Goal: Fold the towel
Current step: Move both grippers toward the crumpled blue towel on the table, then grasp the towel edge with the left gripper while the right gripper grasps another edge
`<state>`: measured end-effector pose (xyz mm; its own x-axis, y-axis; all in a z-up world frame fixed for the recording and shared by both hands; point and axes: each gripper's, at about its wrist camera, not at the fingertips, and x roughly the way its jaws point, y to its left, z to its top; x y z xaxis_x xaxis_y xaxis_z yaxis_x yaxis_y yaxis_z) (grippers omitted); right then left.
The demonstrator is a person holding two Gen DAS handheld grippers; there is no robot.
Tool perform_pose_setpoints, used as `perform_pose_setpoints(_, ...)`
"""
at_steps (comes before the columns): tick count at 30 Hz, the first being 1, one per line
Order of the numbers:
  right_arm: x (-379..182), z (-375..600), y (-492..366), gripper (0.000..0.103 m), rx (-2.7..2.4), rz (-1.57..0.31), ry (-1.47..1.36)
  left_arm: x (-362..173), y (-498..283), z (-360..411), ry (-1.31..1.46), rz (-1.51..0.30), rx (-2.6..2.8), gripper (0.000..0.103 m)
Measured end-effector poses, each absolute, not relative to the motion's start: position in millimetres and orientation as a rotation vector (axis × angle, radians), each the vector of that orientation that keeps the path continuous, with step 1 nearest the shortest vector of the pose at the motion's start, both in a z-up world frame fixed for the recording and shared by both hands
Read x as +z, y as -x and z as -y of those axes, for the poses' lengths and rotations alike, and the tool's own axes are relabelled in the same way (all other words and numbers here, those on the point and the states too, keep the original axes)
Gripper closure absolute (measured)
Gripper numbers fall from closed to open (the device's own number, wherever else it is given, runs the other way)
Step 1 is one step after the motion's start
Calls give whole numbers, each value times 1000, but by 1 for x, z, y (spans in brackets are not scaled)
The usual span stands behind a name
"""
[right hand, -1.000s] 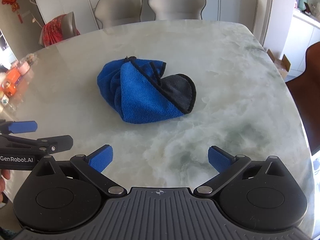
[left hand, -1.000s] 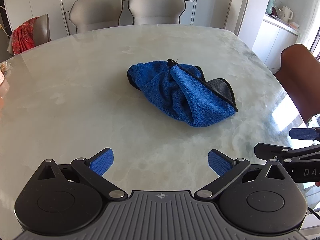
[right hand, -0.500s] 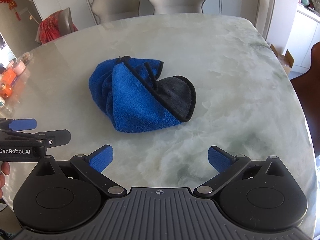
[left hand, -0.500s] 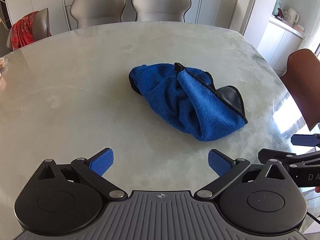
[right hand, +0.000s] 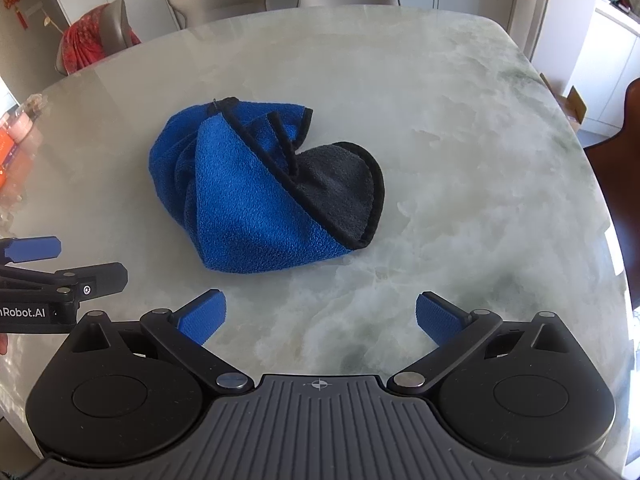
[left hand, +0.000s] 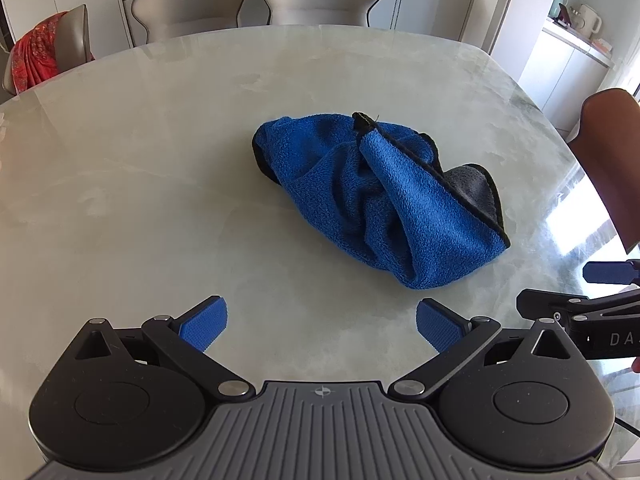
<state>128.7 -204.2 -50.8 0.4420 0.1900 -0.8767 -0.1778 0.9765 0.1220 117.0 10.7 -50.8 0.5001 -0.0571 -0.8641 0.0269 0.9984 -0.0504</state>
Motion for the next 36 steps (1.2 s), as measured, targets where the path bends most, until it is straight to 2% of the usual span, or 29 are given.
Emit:
perform_pose_setpoints(14,-56,198,-151,0,233,-1101,3,-54,-139,-12,2,-1056,-60,0)
perform_pose_setpoints(27,-57,199,-170,1,255,-1071,30,-34,-182,-14,-72,-980,-169,0)
perform_pose_setpoints(36,-51,207,-183,1,404,-991,-42,-23,-215,0,-362,-890,-444,0)
